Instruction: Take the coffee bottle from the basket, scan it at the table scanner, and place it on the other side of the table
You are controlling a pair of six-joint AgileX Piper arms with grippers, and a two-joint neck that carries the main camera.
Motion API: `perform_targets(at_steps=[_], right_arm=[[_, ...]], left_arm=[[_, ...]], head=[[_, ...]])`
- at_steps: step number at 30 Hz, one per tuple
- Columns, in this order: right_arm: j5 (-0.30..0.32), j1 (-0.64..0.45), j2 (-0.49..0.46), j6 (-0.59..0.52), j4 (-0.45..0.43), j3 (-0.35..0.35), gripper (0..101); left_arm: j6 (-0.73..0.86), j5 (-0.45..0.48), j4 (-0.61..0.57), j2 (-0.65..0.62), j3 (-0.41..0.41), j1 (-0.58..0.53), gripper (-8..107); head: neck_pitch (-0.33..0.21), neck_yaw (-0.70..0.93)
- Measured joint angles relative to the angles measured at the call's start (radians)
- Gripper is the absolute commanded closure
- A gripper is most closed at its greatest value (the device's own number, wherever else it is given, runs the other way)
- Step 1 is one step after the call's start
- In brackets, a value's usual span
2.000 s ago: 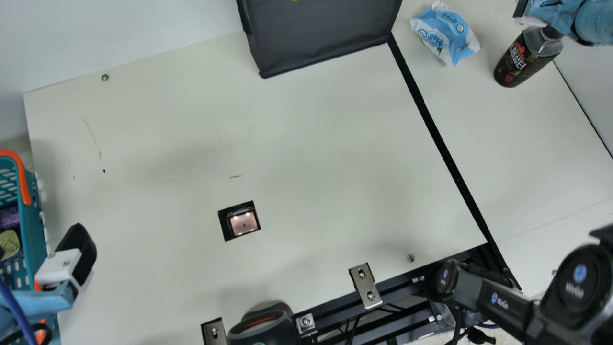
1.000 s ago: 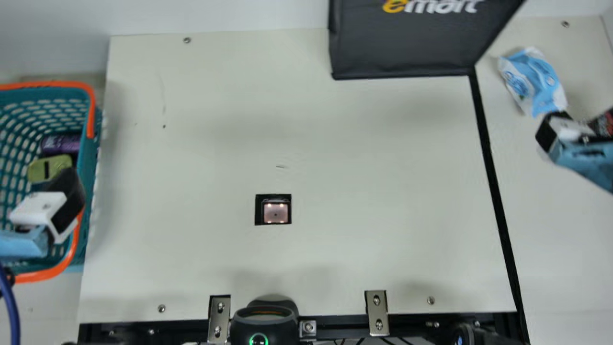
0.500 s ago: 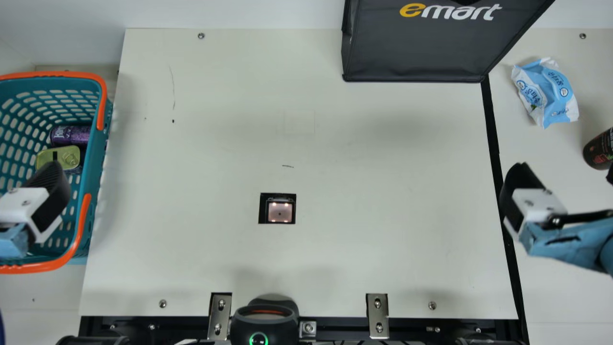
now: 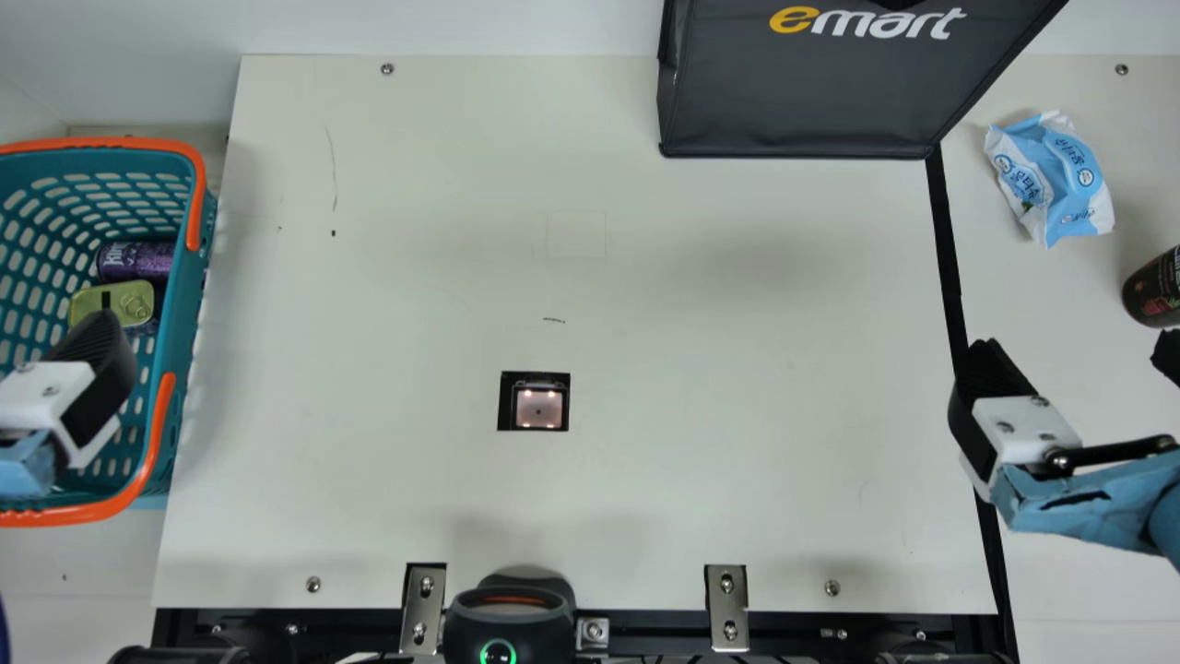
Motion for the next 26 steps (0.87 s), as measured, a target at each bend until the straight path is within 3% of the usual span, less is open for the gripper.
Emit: perform_targets(at_steps=[26], right_arm=[[0.0, 0.0, 0.0, 0.0, 0.0, 0.0, 6]], left_arm=[[0.0, 0.0, 0.0, 0.0, 0.0, 0.0, 9]], head=[[-0.002, 0.0]])
